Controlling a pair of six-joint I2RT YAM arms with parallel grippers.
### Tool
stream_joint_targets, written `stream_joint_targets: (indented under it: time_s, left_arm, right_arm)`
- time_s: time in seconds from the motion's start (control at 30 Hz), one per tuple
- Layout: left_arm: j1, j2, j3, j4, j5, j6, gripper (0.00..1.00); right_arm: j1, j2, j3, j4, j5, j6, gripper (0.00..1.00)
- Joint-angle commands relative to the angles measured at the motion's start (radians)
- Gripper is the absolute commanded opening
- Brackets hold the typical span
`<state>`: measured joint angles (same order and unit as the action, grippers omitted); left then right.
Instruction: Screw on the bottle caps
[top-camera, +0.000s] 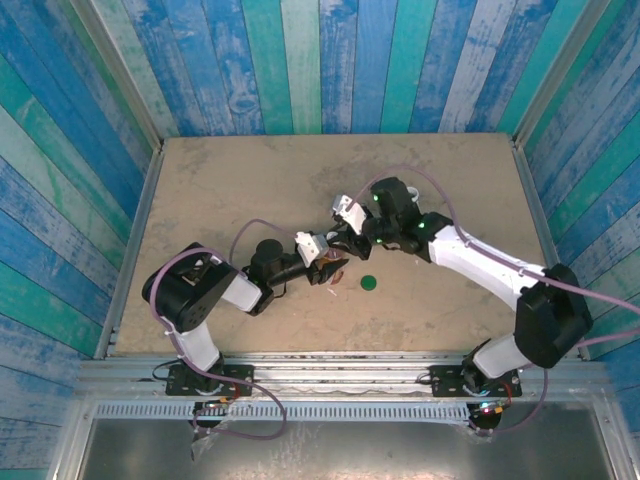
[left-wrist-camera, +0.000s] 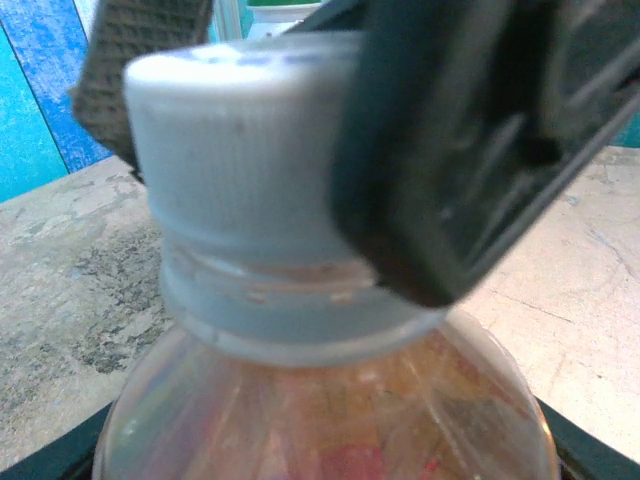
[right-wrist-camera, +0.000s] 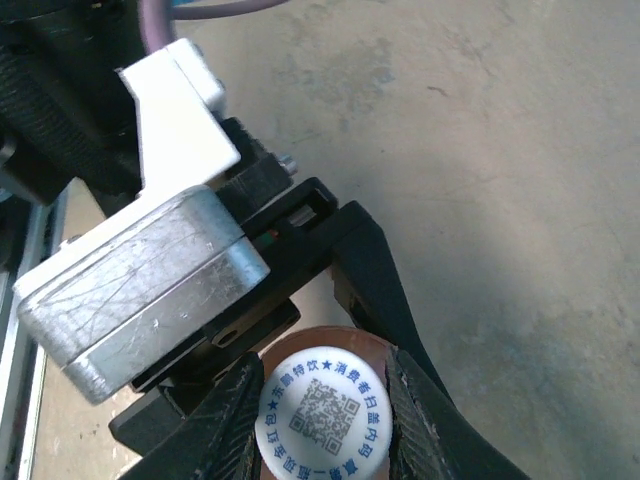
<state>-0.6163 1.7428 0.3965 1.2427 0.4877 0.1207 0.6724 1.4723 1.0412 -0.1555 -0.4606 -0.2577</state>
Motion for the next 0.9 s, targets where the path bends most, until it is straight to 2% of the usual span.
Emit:
stream_joint_targets:
  time_s: [0.0,0.07,0.1,0.17,0.3,0.4,0.53,0.67,0.77,0.87]
  left_arm:
    - [-0.002,-0.008,-0.003,0.03,-0.025,0.008,0.67]
    - [-0.002,0.0,0.0,0.037,-0.031,-0.004,0.65]
    - [-0.001,0.002,0.0,0.045,-0.027,-0.012,0.65]
    - [-0.002,0.003,-0.001,0.055,-0.017,-0.022,0.65]
    - [-0.001,-0.033,-0.002,0.028,0.008,-0.029,0.65]
    - [-0.001,-0.079,0.002,-0.038,0.032,-0.022,0.65]
    - [-0.002,-0.146,-0.009,-0.096,0.067,-0.013,0.66]
    - [-0.002,-0.216,-0.002,-0.194,0.157,0.009,0.66]
    - [-0.002,-0.265,0.003,-0.234,0.228,0.003,0.66]
    - [-0.002,-0.303,0.017,-0.27,0.299,0.002,0.66]
  right_arm:
    - [0.052,-0.038,-0.094,0.088,0.352,0.256,0.27]
    - [0.128,-0.062,-0.116,0.089,0.572,0.305,0.27]
    - [0.154,-0.066,-0.118,0.088,0.62,0.328,0.27]
    - [0.184,-0.074,-0.119,0.095,0.609,0.333,0.3]
    - [0.174,-0.12,-0.138,0.118,0.581,0.253,0.37]
    - [0.123,-0.182,-0.159,0.131,0.435,0.129,0.48]
    - [0.009,-0.293,-0.2,0.133,0.101,0.015,0.58]
    - [-0.062,-0.331,-0.177,0.028,-0.169,-0.087,0.6]
    - [-0.067,-0.312,-0.124,-0.066,-0.304,-0.144,0.6]
    - [-0.067,-0.281,-0.088,-0.077,-0.429,-0.155,0.59]
